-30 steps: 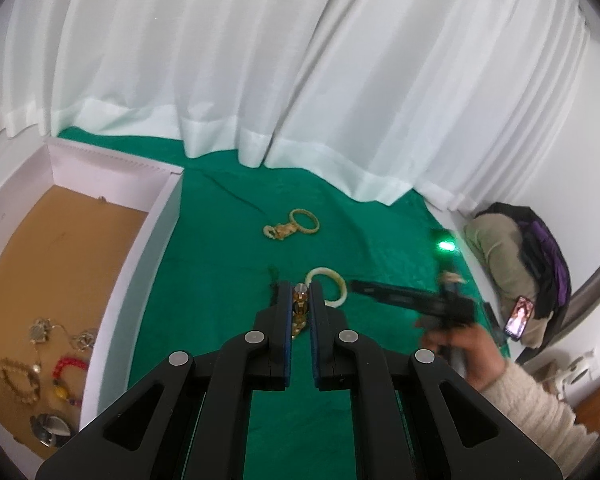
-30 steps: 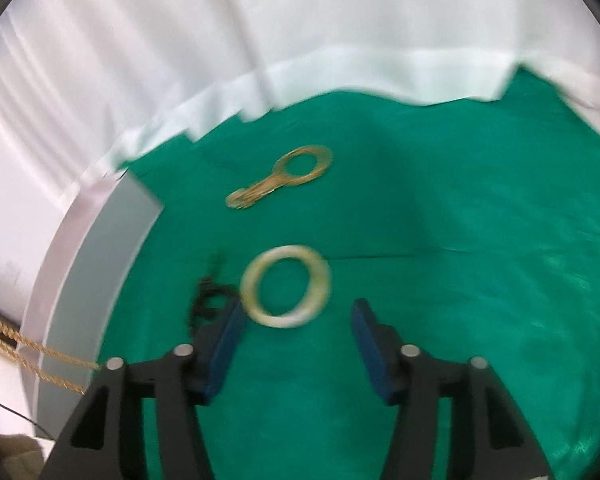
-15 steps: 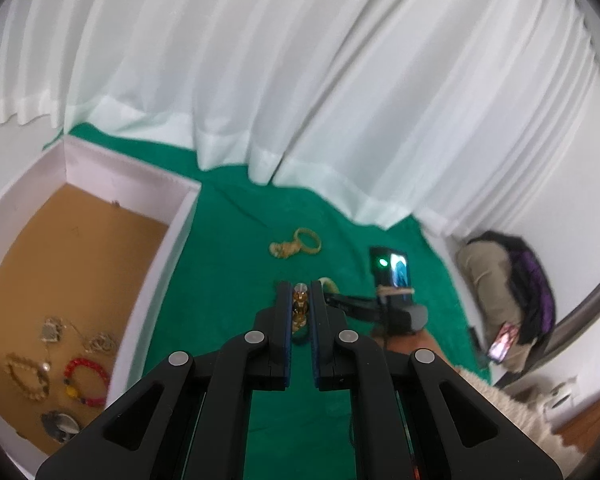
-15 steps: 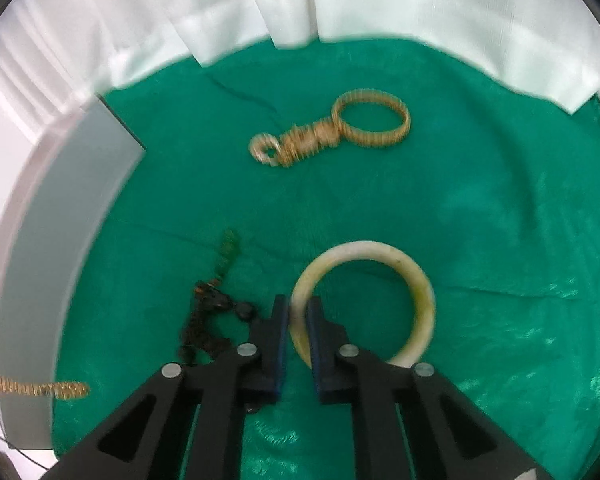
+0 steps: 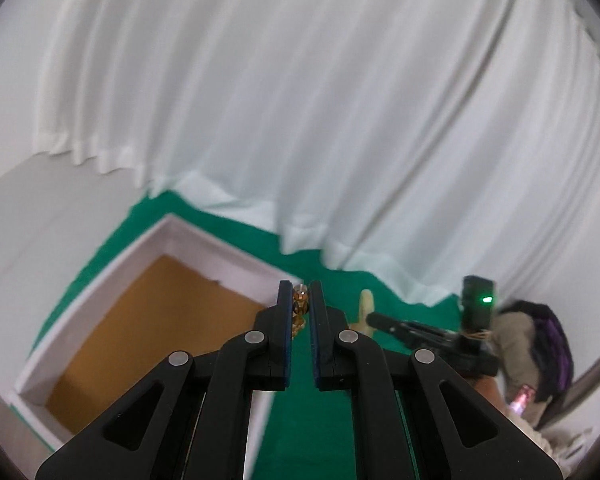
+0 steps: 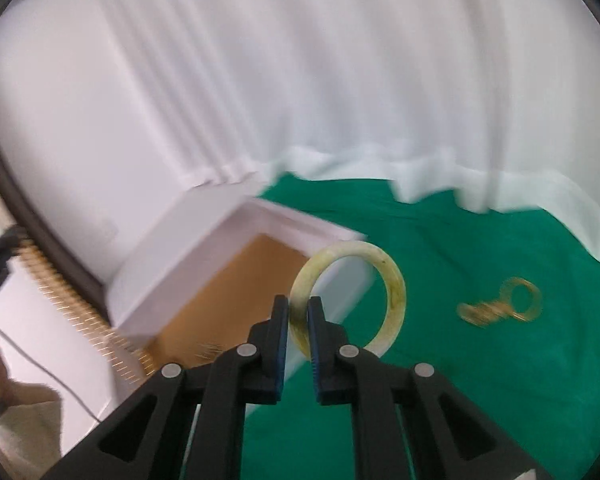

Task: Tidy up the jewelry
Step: 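Lower the necklace and jade bangle into the white box and open both tools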

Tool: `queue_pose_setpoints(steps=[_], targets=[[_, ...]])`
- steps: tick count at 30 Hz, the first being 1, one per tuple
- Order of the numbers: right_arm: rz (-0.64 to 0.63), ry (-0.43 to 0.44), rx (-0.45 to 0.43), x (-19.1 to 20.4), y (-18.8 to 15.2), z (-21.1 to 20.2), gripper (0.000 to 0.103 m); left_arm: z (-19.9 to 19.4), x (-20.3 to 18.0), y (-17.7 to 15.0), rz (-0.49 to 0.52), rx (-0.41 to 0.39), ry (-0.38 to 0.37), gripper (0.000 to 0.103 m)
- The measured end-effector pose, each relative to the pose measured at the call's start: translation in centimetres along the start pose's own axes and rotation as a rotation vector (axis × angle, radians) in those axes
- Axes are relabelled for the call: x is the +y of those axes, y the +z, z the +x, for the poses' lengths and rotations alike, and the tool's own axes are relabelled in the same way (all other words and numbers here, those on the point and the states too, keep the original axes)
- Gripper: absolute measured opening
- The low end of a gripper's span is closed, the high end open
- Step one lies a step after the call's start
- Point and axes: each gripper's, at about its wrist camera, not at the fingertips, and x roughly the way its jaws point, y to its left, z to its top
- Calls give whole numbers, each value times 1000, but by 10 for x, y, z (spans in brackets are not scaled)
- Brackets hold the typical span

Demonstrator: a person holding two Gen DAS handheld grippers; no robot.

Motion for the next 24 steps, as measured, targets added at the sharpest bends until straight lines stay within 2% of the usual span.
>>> queue_pose_setpoints(steps=[3, 7, 12, 15, 18, 20, 21, 22, 23, 24], targets=[[-36, 55, 33, 38, -1, 40, 10, 11, 37, -9, -35, 6, 72, 5], [-76, 85, 83, 72, -5, 93, 10, 28, 93, -29, -107, 35, 164, 5], [-181, 43, 147, 108, -21, 158, 10, 45, 142, -62, -158, 97, 264, 5], [-235, 4, 186, 129, -32, 180, 10, 60, 165, -87, -168, 149, 333, 5], [-272, -22, 216, 141, -47, 197, 11, 71, 179, -107, -185, 196, 369, 6], [-276, -37, 214, 147, -51, 197, 13, 70, 182, -115, -195, 213, 391, 21], [-273, -41, 209, 148, -53, 194, 16, 68, 181, -119, -199, 212, 393, 41], [-267, -37, 206, 148, -54, 188, 30, 65, 179, -121, -198, 203, 393, 60], [-262, -35, 196, 149, -54, 181, 39, 61, 174, -121, -189, 184, 396, 70], [-260, -35, 182, 149, -53, 176, 50, 57, 167, -122, -175, 170, 396, 71]])
